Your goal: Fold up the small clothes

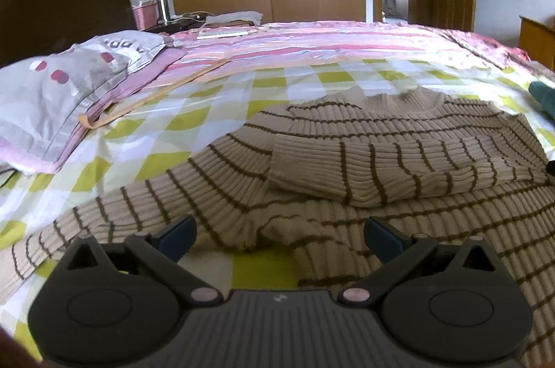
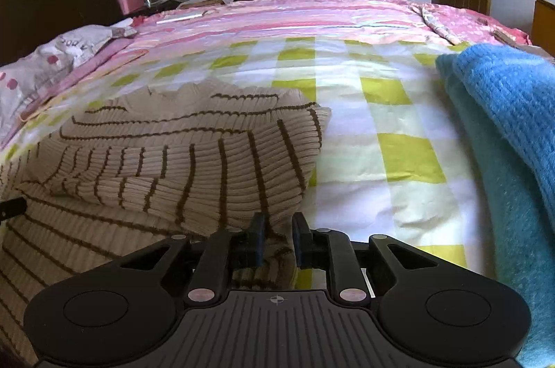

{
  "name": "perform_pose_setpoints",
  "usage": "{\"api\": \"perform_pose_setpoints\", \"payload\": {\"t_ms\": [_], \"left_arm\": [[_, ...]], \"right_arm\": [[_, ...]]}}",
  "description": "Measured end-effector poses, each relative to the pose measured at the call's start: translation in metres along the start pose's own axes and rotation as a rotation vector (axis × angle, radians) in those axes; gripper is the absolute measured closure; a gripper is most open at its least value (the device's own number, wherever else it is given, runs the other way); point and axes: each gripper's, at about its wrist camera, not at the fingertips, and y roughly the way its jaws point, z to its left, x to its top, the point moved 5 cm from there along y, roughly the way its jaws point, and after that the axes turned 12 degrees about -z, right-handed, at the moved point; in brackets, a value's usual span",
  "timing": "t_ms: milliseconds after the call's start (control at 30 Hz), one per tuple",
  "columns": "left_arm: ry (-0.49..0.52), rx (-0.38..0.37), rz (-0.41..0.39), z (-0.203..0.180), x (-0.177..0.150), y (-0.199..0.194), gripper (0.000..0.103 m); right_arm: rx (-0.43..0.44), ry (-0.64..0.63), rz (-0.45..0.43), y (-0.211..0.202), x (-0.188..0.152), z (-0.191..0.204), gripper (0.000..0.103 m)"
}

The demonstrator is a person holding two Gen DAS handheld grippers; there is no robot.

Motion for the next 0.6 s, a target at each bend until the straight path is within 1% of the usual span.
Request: {"api": "perform_pose_setpoints", "payload": {"t_ms": [100,167,300,467,533,600], "left_arm": [[-0.051,0.011,-0.003,0.014,-0.001,-0.002,0.0],[-0.068,0.02,0.0,0.023,-0.002,-0.003,0.0],[-0.102,0.048,-0.006,0.045,-0.004,-0.01,0.0],[-0.173,0.092,-0.001,0.075,-0.006,-0.013,0.0],[-0.19,0.123,0.001,0.088,-0.007,-0.014,0.0],[-0.231,0.156,0.004,0.103,-0.009,-0.015,0.0]], "right_arm": [[0.008,-0.044,-0.039,-0.008,0.011,0.014,0.085],[0.041,-0.062,-0.053,-0.011,0.017,0.031,0.083],[0.137,-0.115,-0.023,-0.002,0.015,0.082,0.083],[0.253,-0.179,-0.003,0.013,0.013,0.148,0.083],[0.289,-0.21,-0.002,0.017,0.014,0.171,0.083],[0.312,-0.23,0.005,0.02,0.013,0.192,0.083]]}}
